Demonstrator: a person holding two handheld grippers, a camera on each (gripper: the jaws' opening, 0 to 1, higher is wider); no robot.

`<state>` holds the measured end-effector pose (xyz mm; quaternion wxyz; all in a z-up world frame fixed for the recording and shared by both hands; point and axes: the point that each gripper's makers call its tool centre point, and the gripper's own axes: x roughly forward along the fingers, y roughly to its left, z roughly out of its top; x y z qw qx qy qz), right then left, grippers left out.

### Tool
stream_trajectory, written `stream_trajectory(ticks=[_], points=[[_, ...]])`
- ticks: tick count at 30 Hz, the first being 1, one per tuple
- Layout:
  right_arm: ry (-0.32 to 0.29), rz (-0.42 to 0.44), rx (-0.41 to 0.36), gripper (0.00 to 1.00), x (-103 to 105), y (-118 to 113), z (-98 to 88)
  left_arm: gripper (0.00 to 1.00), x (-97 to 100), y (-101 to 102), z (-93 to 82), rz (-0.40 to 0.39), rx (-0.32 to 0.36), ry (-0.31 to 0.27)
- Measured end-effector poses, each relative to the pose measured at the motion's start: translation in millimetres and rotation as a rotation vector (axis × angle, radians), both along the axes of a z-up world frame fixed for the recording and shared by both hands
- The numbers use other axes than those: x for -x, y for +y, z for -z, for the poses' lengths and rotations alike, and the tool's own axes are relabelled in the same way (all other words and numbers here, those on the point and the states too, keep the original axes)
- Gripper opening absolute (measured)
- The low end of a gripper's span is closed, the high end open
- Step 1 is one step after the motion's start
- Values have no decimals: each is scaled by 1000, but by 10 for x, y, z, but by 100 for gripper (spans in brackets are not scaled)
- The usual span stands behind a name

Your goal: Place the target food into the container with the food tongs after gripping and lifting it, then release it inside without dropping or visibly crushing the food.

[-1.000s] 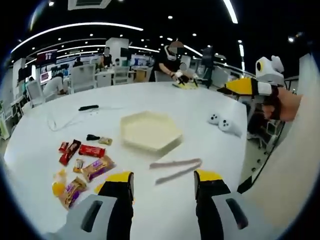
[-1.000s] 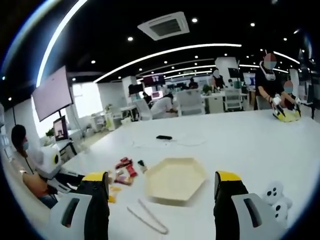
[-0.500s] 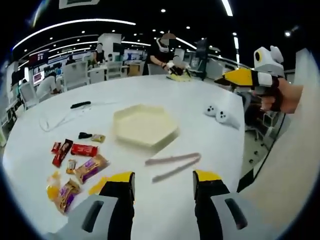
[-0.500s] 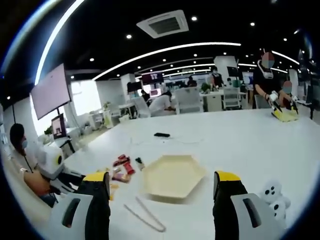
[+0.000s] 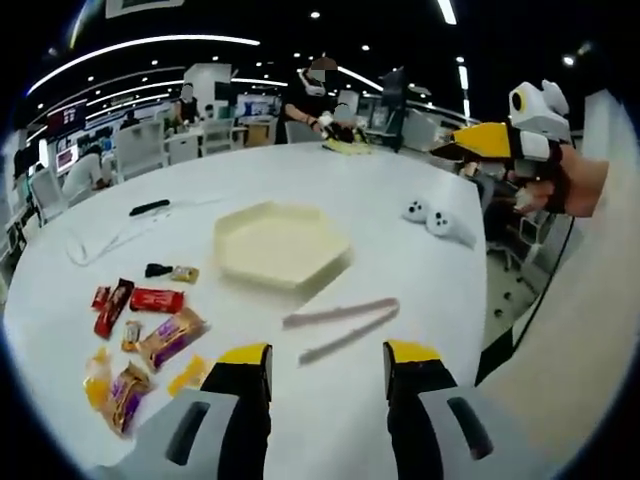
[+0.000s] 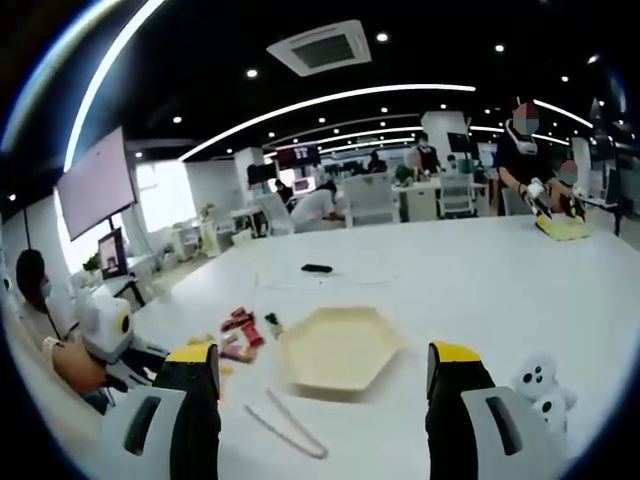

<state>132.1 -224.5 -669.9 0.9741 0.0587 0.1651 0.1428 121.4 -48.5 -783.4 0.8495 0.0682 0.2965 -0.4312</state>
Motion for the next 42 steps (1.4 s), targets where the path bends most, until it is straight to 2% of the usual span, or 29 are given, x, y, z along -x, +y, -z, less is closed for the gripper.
stream_trajectory(ticks=[21,25,35,42], points=[[2,-23,15,86,81,108,10,37,-42,-37,210,44,-33,17],[-65,-15,80,87,56,71,-100,37,-43,-79,228,60,-26,21],[-52,-59,84,86,45,147,-84,35,-113,-178,294,75,-26,28],[-37,-50,73,86,87,111,-60,35,-134,-233,414,68,-17,68]])
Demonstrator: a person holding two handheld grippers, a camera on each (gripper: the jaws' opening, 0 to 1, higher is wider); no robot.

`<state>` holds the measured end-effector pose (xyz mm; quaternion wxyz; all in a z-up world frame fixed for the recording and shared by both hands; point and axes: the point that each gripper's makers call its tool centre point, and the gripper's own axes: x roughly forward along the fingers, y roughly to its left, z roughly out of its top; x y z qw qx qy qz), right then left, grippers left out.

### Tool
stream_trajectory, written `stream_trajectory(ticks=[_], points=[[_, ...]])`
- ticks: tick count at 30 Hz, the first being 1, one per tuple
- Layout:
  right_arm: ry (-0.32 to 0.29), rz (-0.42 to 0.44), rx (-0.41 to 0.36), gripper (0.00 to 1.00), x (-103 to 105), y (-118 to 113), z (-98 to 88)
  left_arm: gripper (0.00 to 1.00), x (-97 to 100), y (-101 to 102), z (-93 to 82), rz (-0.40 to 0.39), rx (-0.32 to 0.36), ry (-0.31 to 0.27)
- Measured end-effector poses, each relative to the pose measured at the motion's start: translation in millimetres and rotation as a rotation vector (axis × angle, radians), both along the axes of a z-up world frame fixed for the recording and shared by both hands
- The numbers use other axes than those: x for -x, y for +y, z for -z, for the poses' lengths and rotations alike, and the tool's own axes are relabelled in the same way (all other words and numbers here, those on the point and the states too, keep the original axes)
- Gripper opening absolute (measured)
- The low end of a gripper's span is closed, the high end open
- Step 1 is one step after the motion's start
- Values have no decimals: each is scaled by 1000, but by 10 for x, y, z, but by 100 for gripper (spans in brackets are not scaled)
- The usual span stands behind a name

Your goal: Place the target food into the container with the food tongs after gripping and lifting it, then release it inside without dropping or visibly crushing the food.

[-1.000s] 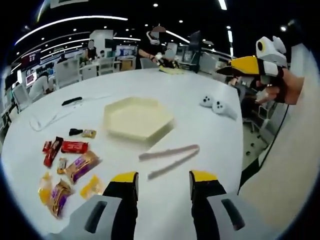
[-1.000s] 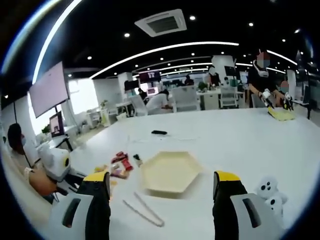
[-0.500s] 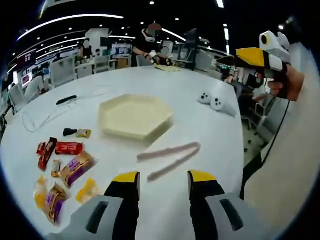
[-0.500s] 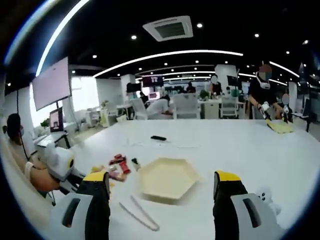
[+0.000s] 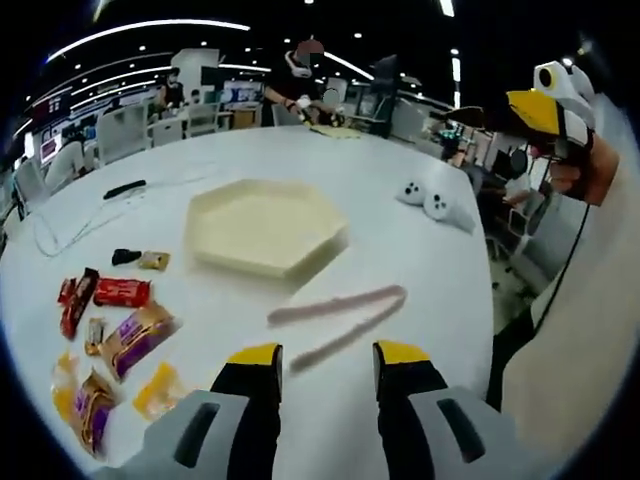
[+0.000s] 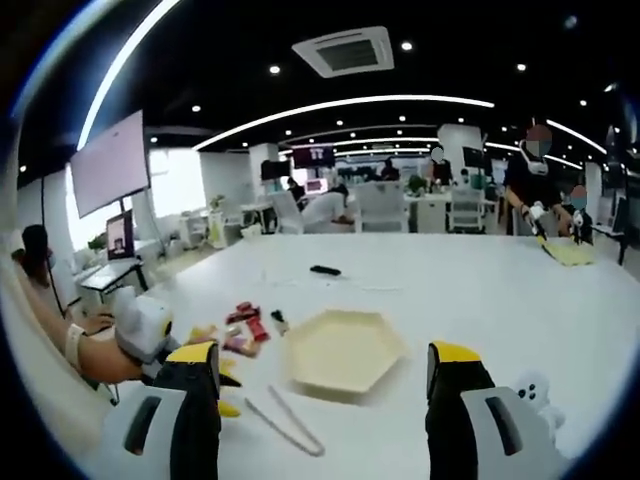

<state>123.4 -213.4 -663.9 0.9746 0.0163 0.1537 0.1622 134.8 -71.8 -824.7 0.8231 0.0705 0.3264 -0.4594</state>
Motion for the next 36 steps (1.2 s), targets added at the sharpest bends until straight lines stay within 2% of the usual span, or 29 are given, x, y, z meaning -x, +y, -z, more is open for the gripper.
stream_trajectory(ticks=[9,15,19,29,36], points=[[6,24,-1,86,45,-56,13,33,40,-30,96,52,-37,1],[7,31,2,85,57,-92,10,33,30,-41,110,58,-43,1],[17,28,3,85,56,-88,25,36,28,-49,135,75,-61,-11],[26,12,13,85,36,-62,43,34,15,-39,210,95,-81,-12],[37,3,32,85,48,-45,69,33,15,-22,197,94,-84,-26]])
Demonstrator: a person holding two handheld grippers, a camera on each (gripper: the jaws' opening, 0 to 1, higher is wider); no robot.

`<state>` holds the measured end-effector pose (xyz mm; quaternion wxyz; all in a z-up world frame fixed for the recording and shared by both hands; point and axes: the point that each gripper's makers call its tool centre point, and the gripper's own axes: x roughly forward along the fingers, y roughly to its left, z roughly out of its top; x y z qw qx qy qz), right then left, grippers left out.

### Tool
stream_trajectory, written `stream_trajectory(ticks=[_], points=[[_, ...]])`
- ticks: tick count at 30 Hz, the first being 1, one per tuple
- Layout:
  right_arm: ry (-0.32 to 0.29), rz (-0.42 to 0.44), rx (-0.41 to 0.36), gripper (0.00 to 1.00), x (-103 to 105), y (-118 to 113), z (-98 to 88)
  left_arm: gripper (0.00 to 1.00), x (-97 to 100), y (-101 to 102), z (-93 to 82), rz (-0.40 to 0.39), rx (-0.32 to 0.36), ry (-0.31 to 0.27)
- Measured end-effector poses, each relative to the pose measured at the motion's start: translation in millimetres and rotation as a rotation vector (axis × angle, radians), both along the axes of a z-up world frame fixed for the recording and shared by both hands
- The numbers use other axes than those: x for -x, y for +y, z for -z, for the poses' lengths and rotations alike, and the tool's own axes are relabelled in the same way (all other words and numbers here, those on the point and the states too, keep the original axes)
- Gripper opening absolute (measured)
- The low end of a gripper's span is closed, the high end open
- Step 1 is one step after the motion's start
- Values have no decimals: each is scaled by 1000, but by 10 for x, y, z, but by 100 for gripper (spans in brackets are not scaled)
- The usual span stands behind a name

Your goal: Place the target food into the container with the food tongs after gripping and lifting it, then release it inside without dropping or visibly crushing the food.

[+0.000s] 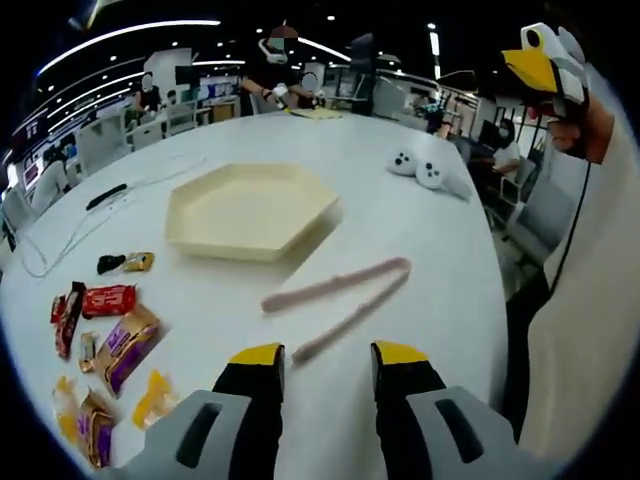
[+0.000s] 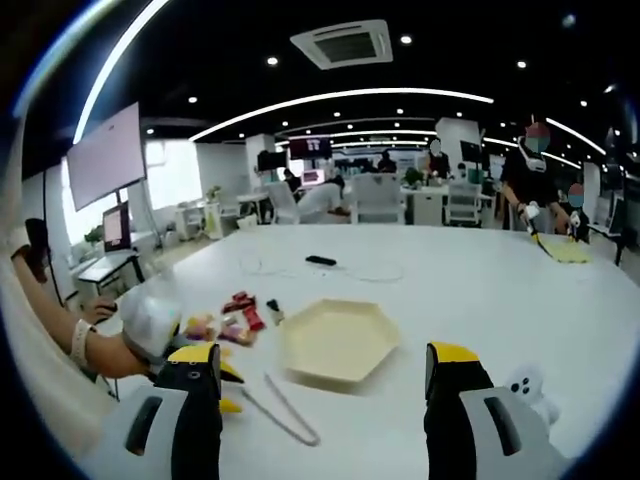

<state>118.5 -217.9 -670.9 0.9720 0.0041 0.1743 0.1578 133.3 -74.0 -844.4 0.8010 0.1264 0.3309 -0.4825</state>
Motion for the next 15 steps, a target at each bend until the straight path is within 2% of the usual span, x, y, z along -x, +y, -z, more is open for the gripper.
stream_trajectory(ticks=[15], points=[[3,20,0,85,37,-54,-1,31,-5,-53,67,40,-23,-6]])
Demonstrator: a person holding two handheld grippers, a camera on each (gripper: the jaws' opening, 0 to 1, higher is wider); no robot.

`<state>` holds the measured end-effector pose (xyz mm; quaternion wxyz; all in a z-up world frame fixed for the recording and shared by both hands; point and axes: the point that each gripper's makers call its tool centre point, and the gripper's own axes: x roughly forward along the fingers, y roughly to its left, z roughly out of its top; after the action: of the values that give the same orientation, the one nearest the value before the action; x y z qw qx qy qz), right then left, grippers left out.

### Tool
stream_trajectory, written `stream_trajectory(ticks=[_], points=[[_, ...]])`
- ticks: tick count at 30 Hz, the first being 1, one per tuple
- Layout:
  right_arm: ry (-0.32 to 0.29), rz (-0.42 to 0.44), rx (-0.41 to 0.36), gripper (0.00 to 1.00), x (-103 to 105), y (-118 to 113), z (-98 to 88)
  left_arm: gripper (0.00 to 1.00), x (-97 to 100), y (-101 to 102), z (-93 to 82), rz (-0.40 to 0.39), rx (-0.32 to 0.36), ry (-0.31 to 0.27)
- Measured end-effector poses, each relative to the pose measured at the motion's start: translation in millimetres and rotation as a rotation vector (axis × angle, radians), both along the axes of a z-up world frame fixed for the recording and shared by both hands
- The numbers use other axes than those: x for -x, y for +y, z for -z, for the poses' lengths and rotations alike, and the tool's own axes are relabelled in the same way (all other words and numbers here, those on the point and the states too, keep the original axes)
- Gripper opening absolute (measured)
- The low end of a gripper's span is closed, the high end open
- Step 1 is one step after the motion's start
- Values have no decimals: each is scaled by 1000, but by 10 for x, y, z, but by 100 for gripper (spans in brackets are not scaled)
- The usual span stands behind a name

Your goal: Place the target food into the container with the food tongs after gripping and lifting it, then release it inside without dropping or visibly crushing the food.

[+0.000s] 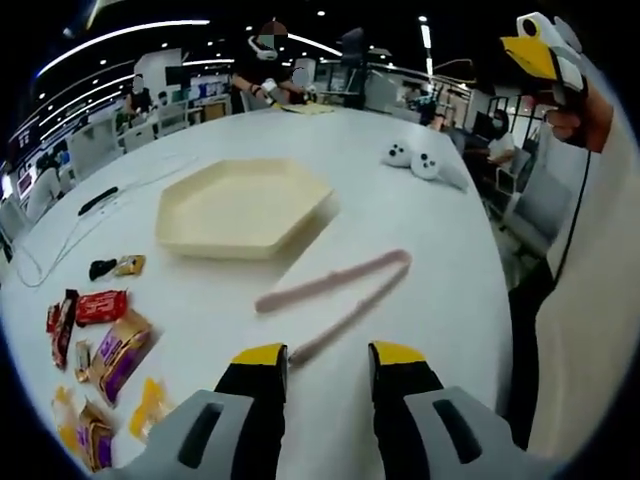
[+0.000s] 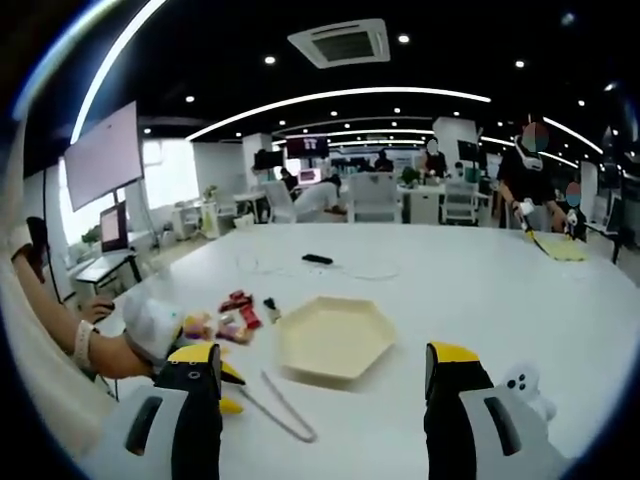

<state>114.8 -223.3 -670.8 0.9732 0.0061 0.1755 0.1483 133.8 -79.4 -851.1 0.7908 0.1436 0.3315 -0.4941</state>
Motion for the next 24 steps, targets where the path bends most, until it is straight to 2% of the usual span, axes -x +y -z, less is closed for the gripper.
stream_trajectory(ticks=[14,17,24], points=[[10,18,-5,84,36,-54,25,30,-4,12,93,33,-28,-3],[8,20,-6,84,37,-57,17,29,1,20,96,55,-45,-28],[25,7,1,84,69,-36,63,25,-30,33,106,73,-50,-37]])
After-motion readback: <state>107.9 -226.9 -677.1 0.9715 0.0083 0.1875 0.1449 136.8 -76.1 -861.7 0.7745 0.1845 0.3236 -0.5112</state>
